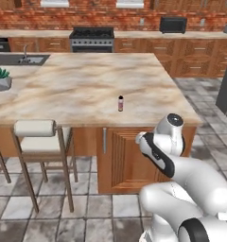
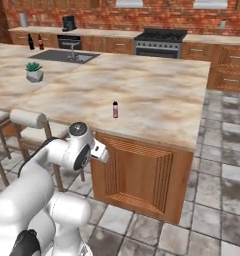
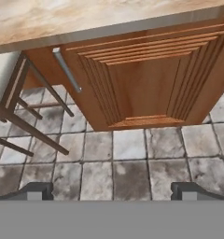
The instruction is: Place the large bottle from the dining counter next to the other large bottle outside the sink, and place the small bottle from the dining counter next to the other small bottle inside the sink.
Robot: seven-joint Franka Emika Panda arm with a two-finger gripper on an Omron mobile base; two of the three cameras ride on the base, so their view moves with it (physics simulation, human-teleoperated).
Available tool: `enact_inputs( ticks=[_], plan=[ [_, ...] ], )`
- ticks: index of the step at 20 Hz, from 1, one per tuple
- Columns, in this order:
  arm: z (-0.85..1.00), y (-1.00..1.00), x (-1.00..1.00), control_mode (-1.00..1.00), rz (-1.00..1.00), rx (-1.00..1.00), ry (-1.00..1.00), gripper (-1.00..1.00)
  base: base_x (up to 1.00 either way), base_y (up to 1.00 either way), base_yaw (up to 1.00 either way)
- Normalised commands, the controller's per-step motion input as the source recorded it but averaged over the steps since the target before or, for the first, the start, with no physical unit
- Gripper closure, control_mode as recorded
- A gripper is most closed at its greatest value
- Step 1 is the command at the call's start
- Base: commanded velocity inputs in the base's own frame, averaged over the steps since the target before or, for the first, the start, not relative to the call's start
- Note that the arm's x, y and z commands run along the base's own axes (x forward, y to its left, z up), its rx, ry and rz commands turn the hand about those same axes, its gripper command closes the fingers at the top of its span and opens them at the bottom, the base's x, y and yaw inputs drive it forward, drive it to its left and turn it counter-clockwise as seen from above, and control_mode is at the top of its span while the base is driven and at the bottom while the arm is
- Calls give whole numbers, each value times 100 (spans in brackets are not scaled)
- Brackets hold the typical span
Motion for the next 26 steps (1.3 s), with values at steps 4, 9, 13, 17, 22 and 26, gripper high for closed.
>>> enact_inputs(
  ticks=[4,9,13,17,22,26],
  plan=[
    [0,0,0,100,0,0,0,-100,6,47,-7],
    [0,0,0,100,0,0,0,-100,31,15,-4],
    [0,0,0,100,0,0,0,-100,46,0,-6],
    [0,0,0,100,0,0,0,-100,60,0,-7],
    [0,0,0,100,0,0,0,-100,51,1,-5],
    [0,0,0,100,0,0,0,-100,45,10,-4]
  ],
)
